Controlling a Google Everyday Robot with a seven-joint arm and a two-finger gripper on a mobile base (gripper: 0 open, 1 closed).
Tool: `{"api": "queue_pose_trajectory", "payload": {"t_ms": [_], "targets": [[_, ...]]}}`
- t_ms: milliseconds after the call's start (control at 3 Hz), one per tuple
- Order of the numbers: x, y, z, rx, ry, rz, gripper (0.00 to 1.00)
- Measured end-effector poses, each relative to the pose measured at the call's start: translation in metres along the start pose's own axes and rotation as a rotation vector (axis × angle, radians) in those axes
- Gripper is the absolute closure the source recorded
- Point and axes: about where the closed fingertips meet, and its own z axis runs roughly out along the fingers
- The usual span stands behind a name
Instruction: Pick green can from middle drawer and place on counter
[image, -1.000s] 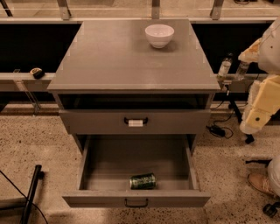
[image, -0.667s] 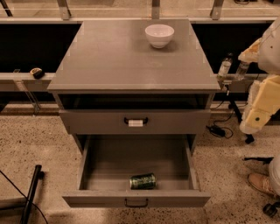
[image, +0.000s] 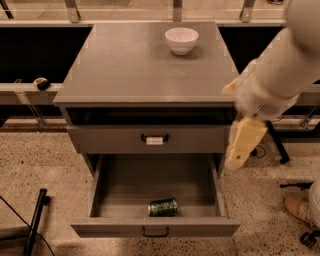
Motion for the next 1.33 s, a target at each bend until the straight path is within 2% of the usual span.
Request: {"api": "queue_pose_trajectory", "payload": {"t_ms": [333,667,1000,1333], "targets": [[-0.021,0.015,0.067,-0.001,-0.024,-0.099,0.0],[-0.026,0.01,0.073,0.037,-0.042,-0.102,0.0],[-0.017,0.011,0.112,-0.028,-0.02,-0.076,0.0],[0.0,0.037,0.185,-0.117,-0.036,-0.098,0.0]]}}
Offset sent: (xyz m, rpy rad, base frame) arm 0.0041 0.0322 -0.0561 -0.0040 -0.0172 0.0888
